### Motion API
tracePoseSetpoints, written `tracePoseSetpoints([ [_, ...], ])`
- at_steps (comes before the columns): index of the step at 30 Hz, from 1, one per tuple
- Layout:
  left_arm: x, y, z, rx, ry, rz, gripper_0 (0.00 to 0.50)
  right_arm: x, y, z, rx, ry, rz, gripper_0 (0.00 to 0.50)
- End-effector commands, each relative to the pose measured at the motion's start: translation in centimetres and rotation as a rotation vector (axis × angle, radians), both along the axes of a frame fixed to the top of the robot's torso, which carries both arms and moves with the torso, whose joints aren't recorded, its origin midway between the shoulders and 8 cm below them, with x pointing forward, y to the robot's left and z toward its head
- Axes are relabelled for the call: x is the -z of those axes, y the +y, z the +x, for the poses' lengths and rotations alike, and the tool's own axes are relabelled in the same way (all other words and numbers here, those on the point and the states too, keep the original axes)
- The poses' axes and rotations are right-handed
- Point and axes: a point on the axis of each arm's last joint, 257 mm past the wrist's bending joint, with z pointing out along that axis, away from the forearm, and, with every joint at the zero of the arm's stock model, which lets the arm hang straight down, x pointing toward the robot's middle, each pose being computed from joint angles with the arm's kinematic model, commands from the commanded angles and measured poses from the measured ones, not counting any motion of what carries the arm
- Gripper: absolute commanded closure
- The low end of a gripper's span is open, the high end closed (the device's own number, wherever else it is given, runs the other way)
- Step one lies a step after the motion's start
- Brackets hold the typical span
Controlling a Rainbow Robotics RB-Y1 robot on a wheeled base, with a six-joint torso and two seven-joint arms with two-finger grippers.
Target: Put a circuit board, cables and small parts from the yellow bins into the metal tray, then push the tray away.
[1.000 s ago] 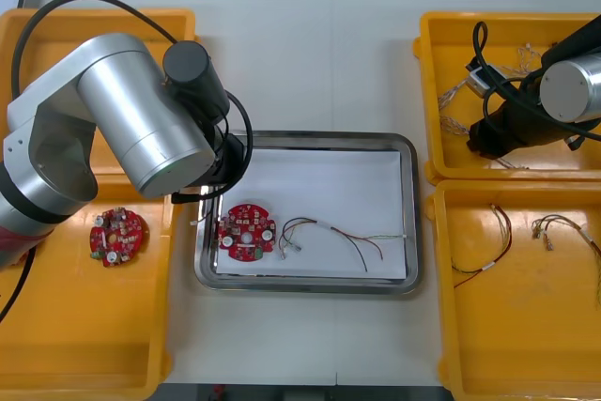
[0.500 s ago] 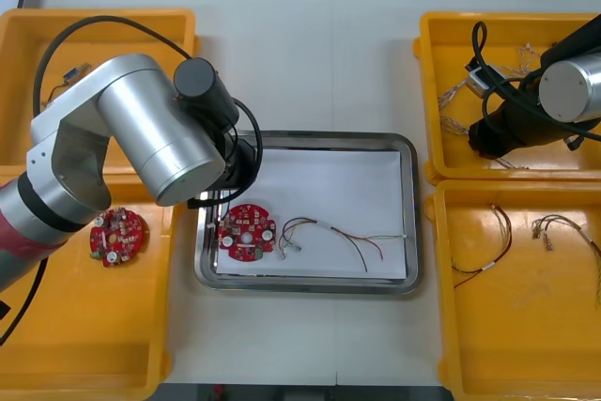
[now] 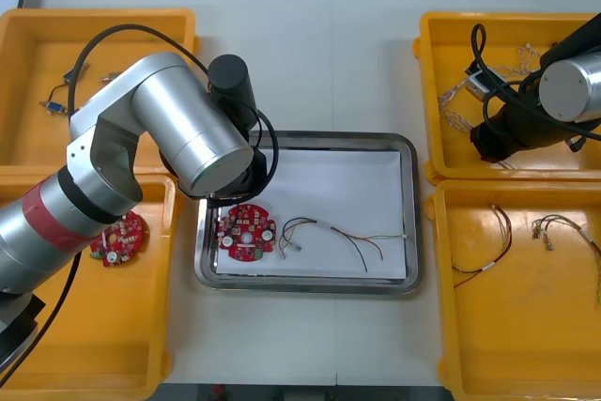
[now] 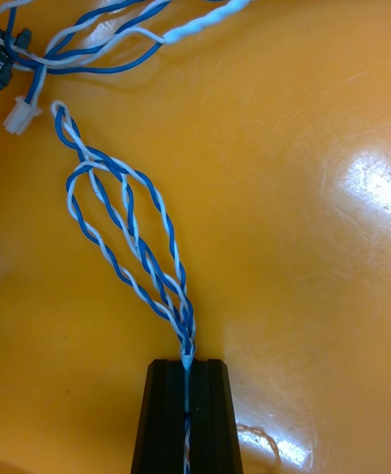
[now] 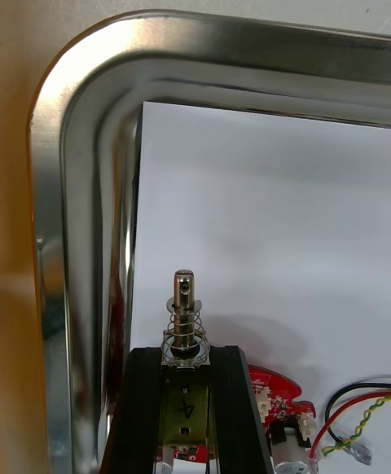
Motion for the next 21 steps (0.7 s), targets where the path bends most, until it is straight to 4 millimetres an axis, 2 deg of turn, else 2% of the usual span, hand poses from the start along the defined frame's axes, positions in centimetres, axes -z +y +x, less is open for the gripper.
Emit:
tracePoseSetpoints([
  [1,-2.0,-2.0,0.9,0.019,-0.037,0.000,0.500,-0.3,0.0,0.2,0.023,0.006,-0.006,0.500],
  [5,-1.8,-1.5,1.6,0.008,-0.039,0.026,0.500,-1.2,0.0,0.6,0.018,-0.006,-0.010,0.500],
  [11,-1.6,-0.2,2.9,-0.003,-0.050,0.077,0.500,-4.0,-0.2,1.3,0.010,-0.017,-0.033,0.500],
  [21,-1.6,-1.3,3.2,0.005,-0.059,0.059,0.500,-8.3,-1.4,0.8,0.043,-0.012,0.005,0.500],
])
